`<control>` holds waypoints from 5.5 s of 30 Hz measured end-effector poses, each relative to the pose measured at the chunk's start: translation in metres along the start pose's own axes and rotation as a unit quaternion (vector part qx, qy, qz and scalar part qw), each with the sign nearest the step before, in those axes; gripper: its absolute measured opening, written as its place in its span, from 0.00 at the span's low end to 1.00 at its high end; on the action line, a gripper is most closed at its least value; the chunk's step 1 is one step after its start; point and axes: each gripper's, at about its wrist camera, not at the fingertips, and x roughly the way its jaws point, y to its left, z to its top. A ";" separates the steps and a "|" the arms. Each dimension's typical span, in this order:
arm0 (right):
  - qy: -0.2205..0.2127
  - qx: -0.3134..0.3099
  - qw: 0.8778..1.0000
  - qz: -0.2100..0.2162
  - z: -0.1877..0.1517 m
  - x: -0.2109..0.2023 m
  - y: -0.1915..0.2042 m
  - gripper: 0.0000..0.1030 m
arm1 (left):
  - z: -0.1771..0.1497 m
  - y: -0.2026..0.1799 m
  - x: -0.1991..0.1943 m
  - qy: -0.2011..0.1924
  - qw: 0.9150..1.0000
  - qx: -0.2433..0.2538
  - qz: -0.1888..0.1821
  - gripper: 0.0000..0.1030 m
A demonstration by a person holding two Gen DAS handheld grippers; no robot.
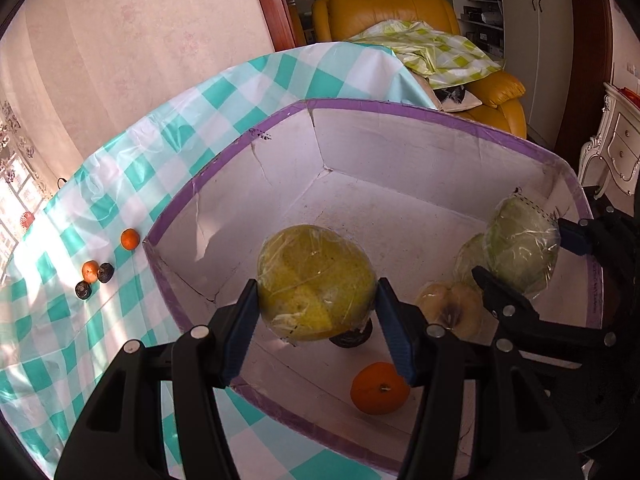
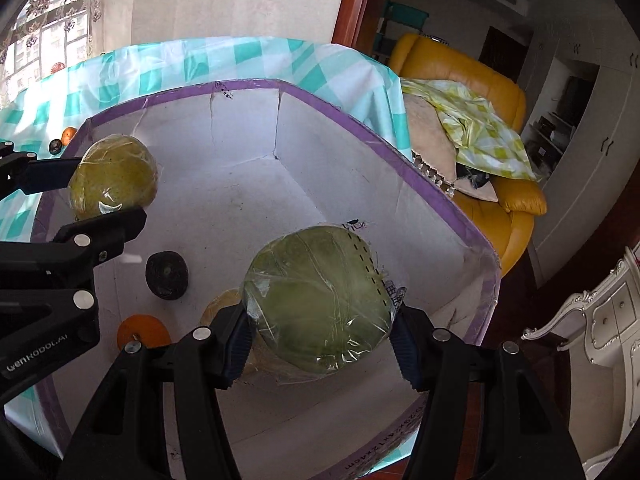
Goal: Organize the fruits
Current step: 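Carry both wrapped fruits over the purple box and open both tools to drop them, then withdraw both tools from the box toward the dark fruits and tangerines, then grasp a dark round fruit with the right tool, then the other with the left tool, then carry both dark fruits over the purple box and open both tools to drop them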
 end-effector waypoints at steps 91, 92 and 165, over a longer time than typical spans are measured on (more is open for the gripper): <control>-0.003 -0.053 0.959 0.279 0.216 0.144 0.412 0.39 | -0.219 0.354 0.030 0.032 0.875 -0.458 0.157 0.98; -0.010 -0.035 0.956 0.290 0.215 0.143 0.403 0.38 | -0.218 0.356 0.032 0.037 0.873 -0.461 0.158 0.98; -0.033 -0.040 0.923 0.380 0.076 0.012 0.347 0.38 | -0.257 0.319 -0.062 -0.100 0.859 -0.435 0.249 0.36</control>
